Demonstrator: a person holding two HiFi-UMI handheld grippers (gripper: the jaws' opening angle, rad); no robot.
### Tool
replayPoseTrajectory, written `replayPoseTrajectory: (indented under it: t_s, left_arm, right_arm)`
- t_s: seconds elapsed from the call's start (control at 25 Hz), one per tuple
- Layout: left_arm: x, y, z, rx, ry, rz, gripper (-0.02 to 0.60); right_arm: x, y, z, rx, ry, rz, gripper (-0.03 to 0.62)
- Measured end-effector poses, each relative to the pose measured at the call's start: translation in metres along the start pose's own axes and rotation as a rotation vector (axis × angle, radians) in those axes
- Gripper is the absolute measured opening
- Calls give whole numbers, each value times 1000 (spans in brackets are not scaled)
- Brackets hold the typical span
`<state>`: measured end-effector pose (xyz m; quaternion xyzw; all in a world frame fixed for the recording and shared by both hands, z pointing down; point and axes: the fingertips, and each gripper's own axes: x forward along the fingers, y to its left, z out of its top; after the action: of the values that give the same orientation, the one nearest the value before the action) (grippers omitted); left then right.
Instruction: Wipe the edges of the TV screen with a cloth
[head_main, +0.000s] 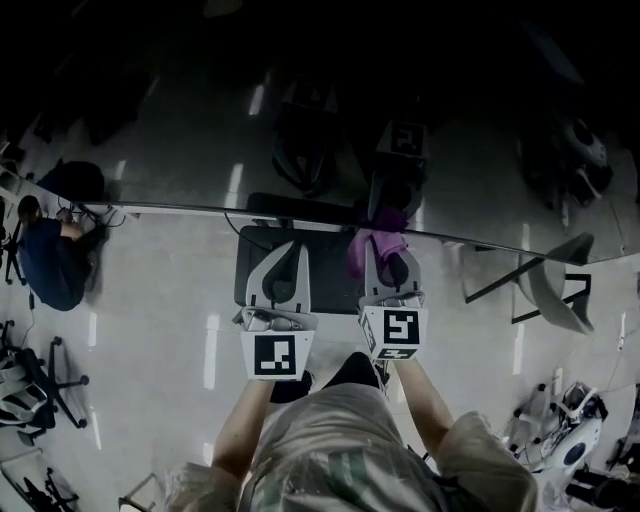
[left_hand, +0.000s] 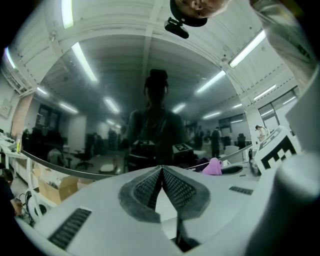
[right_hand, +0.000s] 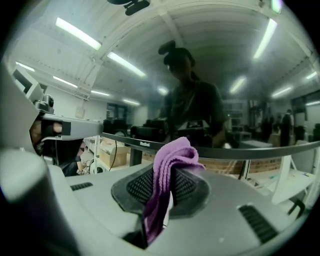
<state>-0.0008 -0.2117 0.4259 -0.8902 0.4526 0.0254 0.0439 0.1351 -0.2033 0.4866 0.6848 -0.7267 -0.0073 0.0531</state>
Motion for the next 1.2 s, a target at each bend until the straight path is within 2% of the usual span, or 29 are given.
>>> replayPoseTrajectory:
  t_s: [0.16,0.28,0.44,0.6,0.68,0.84,0.96,1.2]
  left_arm:
    - [-29,82,-1,31,-6,66,15]
    - [-44,113,1,23,-14,121,15]
    - [-67,152,-11,-7,25,189,15]
    - [-101,234,-13,-33,8,244,15]
    - [-109,262,-14,-29,1,255,15]
    - [-96,267,-22,-28,15,263,15]
    - [-89,284,-22,-1,15,243,15]
    - [-125,438,-19,-26,-7,248,15]
  right_arm:
    - [29,67,8,-37,-12,41,54]
    - [42,101,13,-24,-16,84,54]
    - [57,151,26,-3,-38,140,54]
    - [89,241,43,-44,-67,187,54]
    - [100,272,47,-82,-81,208,54]
    - [108,289,50,-159,-113,283,54]
    - [119,307,51,-196,-124,298,54]
    - [183,448,71,-178,-136,289,54]
